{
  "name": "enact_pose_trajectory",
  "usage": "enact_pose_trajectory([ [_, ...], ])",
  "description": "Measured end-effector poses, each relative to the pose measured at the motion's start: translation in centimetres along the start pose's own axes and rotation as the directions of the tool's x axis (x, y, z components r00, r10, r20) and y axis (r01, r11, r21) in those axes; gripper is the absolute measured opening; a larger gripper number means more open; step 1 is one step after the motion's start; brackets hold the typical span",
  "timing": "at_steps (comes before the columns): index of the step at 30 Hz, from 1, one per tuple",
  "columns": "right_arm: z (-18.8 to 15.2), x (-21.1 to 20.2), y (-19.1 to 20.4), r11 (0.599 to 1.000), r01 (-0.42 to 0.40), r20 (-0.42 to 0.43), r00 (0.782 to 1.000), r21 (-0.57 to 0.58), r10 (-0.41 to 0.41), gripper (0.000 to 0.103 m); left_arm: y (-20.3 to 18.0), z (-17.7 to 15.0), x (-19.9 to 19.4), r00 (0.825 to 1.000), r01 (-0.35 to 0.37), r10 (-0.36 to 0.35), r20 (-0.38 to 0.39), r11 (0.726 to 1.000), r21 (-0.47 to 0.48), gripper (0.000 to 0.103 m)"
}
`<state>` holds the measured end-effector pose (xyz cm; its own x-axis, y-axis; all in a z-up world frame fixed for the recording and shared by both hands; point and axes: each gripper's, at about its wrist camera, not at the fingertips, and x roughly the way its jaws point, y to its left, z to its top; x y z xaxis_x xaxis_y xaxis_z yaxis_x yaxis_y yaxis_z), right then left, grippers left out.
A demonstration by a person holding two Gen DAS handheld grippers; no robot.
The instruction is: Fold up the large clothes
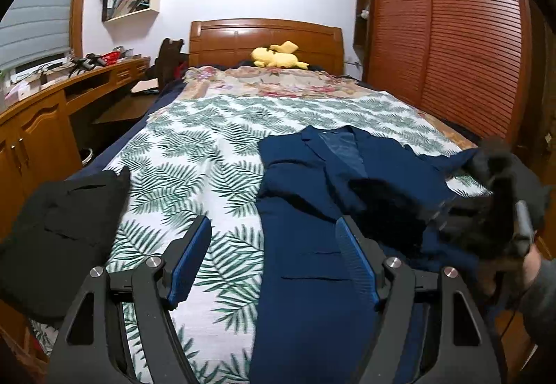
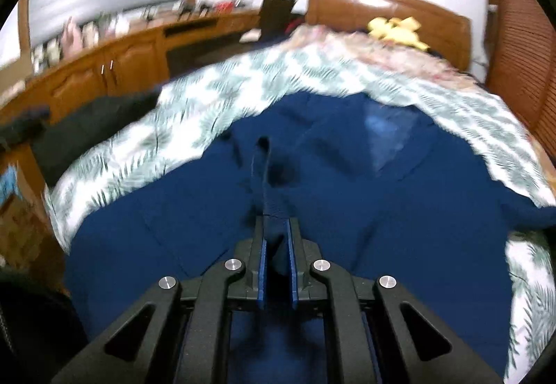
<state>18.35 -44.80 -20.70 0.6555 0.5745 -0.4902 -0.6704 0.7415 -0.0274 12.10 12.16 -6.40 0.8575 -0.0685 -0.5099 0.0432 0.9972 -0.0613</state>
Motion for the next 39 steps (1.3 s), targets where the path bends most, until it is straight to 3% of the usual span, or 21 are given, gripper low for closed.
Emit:
enact_pose_trajectory([
  [4, -0.6, -4.7, -2.3, 0.998, 0.033, 0.085, 0.996, 0.060, -0.038, 0.010, -1.8, -0.1, 0.3, 1.000, 0.013, -0.013, 0.008, 0.999, 0.030, 0.076],
  [12, -4.1, -10.0, -4.6, 0.982, 0.099, 0.139, 0.983, 0.159, -0.122, 0.010, -4.8, -0.2, 0.7, 0.999, 0.034, -0.036, 0.025, 0.996, 0.083, 0.076],
  [16, -6.0, -11.0, -3.6, 0.973, 0.096, 0.098, 0.988, 0.212, -0.119, 0.010, -5.9, -0.4, 1.0, 0.998, 0.046, -0.050, 0.043, 0.994, 0.096, 0.076],
  [23, -9.7, -8.8, -3.4, 0.964, 0.103, -0.046, 0.994, 0.247, -0.094, 0.010, -6.7, -0.8, 1.6, 0.998, 0.062, -0.064, 0.023, 0.995, 0.075, 0.076],
  [30, -9.6, -8.4, -3.2, 0.967, 0.154, -0.103, 0.985, 0.204, -0.135, 0.012, -7.5, -1.2, 2.7, 0.998, 0.048, -0.045, -0.047, 0.996, 0.074, 0.076],
  [35, -8.1, -9.5, -2.8, 0.974, 0.166, -0.070, 0.985, 0.155, -0.156, 0.019, -7.8, -1.5, 2.9, 0.994, 0.079, -0.073, -0.075, 0.994, 0.074, 0.076],
  [39, -7.8, -10.7, -1.9, 0.980, 0.164, -0.029, 0.986, 0.114, -0.162, 0.040, -8.0, -1.5, 2.8, 0.992, 0.104, -0.098, -0.080, 0.992, 0.071, 0.076],
])
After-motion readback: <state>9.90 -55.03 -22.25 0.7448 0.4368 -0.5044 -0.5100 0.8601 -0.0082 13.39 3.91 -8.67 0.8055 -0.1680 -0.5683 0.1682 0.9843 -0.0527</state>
